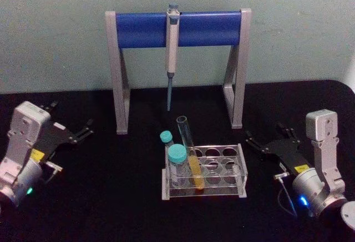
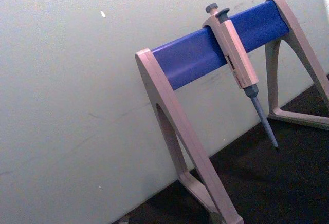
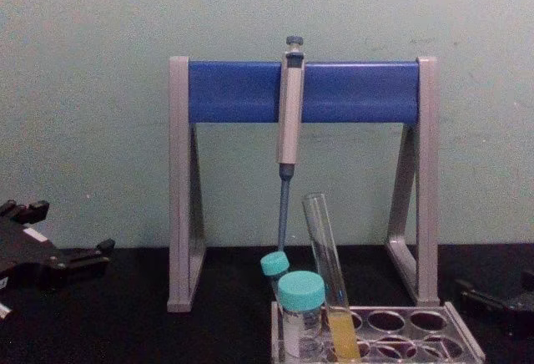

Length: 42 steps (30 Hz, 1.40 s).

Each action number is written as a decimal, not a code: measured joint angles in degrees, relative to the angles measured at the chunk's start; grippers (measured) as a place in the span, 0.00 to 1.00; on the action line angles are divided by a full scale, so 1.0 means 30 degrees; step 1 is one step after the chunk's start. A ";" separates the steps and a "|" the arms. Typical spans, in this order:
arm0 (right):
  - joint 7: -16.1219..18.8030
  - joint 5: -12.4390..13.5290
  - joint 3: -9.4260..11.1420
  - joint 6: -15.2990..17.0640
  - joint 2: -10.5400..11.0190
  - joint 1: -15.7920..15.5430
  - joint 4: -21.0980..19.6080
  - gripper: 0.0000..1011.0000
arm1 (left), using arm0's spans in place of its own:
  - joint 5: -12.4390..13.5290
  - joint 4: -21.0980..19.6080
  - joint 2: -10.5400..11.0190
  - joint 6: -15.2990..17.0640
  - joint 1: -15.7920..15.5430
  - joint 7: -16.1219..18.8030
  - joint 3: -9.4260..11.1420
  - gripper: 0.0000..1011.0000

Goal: Pick up the test tube from the test tube rack, shake it, then place it back into the test tube rack.

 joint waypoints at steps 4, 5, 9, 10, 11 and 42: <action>0.0000 0.0001 0.0000 0.0000 0.0000 0.0001 0.0000 0.99 | 0.0000 0.0000 0.0000 0.0000 0.0001 0.0000 -0.0001 0.99; 0.0000 0.0000 0.0000 0.0000 0.0000 0.0000 0.0000 0.99 | 0.0000 0.0000 0.0000 0.0000 0.0000 0.0000 0.0000 0.99; 0.0000 0.0000 0.0000 0.0001 -0.0001 0.0000 0.0000 0.99 | 0.0000 0.0000 0.0000 0.0000 0.0000 -0.0001 0.0000 0.99; 0.0000 -0.0001 0.0000 0.0001 0.0000 0.0001 0.0000 0.99 | 0.0001 0.0000 0.0000 0.0000 -0.0001 -0.0001 -0.0001 0.99; 0.0000 -0.0001 0.0000 0.0001 0.0000 0.0001 0.0000 0.99 | 0.0001 0.0000 0.0000 0.0000 -0.0001 -0.0001 -0.0001 0.99; 0.0000 -0.0001 0.0001 0.0002 -0.0001 0.0000 0.0000 0.99 | 0.0001 0.0000 -0.0001 0.0000 0.0001 0.0000 -0.0001 0.99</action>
